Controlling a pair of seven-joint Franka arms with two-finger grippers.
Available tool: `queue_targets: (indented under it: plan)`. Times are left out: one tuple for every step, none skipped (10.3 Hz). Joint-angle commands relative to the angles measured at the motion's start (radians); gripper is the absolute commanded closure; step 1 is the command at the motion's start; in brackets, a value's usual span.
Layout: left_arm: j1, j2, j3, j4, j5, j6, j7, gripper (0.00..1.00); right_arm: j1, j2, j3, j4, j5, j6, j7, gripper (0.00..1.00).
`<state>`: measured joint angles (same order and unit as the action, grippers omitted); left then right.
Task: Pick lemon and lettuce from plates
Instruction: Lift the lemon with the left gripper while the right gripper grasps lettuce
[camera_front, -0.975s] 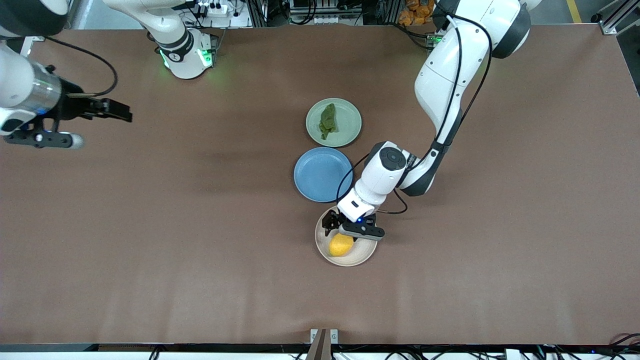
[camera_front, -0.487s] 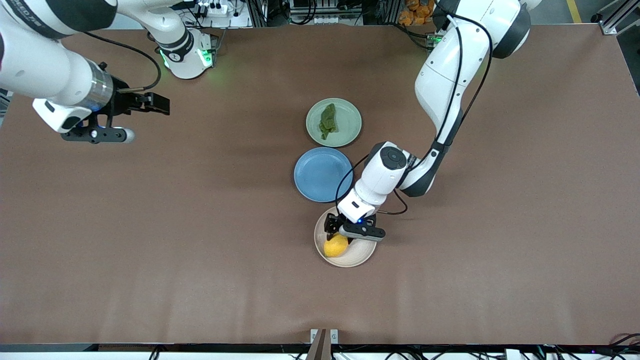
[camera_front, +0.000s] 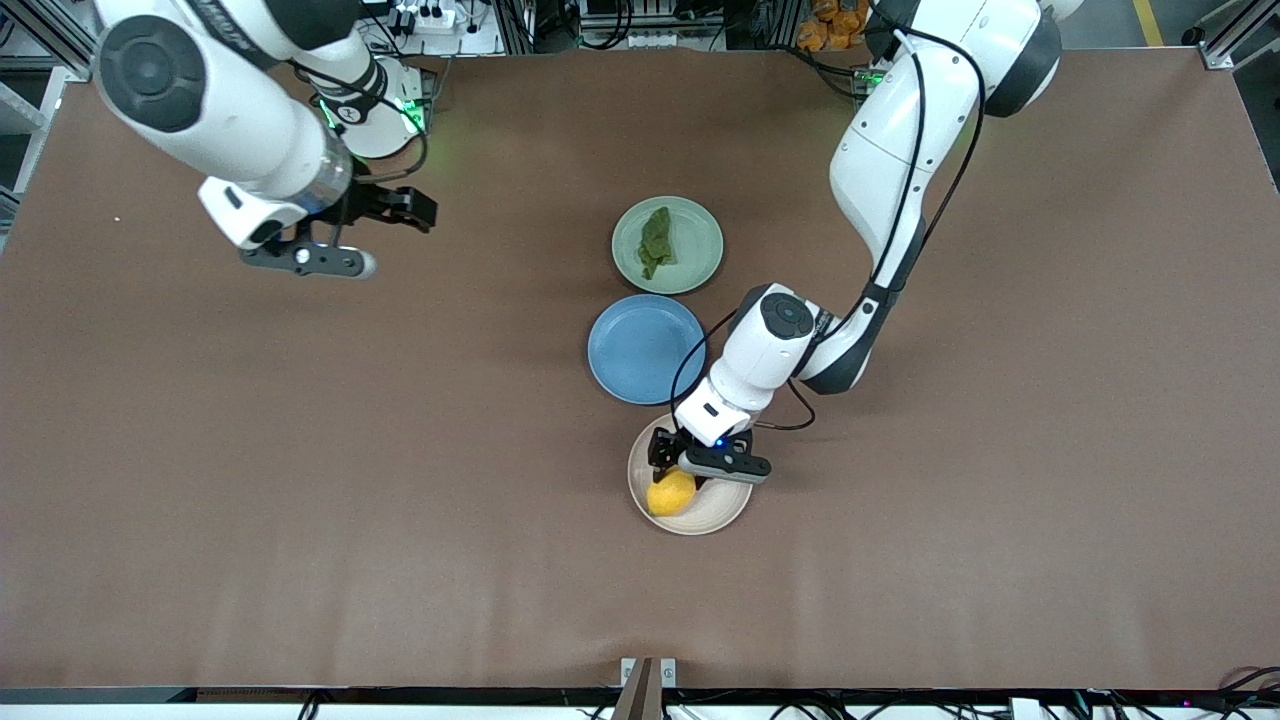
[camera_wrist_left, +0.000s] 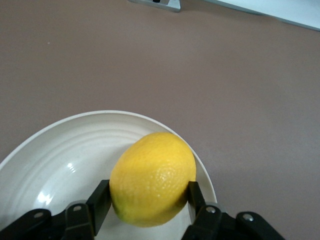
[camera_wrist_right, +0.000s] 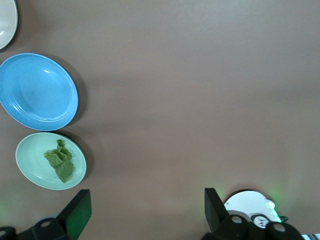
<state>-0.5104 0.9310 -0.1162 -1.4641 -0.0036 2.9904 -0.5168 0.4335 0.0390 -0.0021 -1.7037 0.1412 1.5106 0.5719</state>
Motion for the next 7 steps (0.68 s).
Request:
queue_targets:
  plan:
    - [0.001,-0.041,0.009,-0.025,-0.015,-0.002,-0.019,0.90,0.068,-0.008,-0.009,-0.059,0.021,0.083,0.110,0.00]
    - [0.003,-0.060,0.007,-0.038,-0.015,-0.022,-0.020,0.90,0.105,-0.007,-0.009,-0.091,0.029,0.136,0.161,0.00]
    - [0.004,-0.084,0.009,-0.047,-0.015,-0.054,-0.023,0.90,0.140,-0.004,-0.009,-0.126,0.046,0.196,0.210,0.00]
    - [0.009,-0.112,0.009,-0.056,-0.015,-0.105,-0.023,0.90,0.166,0.011,-0.009,-0.145,0.058,0.238,0.241,0.00]
    - [0.033,-0.138,0.003,-0.056,-0.015,-0.166,-0.023,0.90,0.197,0.040,-0.009,-0.145,0.072,0.262,0.274,0.00]
    - [0.045,-0.168,0.000,-0.056,-0.016,-0.247,-0.023,0.90,0.220,0.064,-0.009,-0.145,0.081,0.299,0.307,0.00]
    - [0.049,-0.193,0.001,-0.055,-0.016,-0.336,-0.023,0.90,0.252,0.090,-0.009,-0.143,0.081,0.330,0.348,0.00]
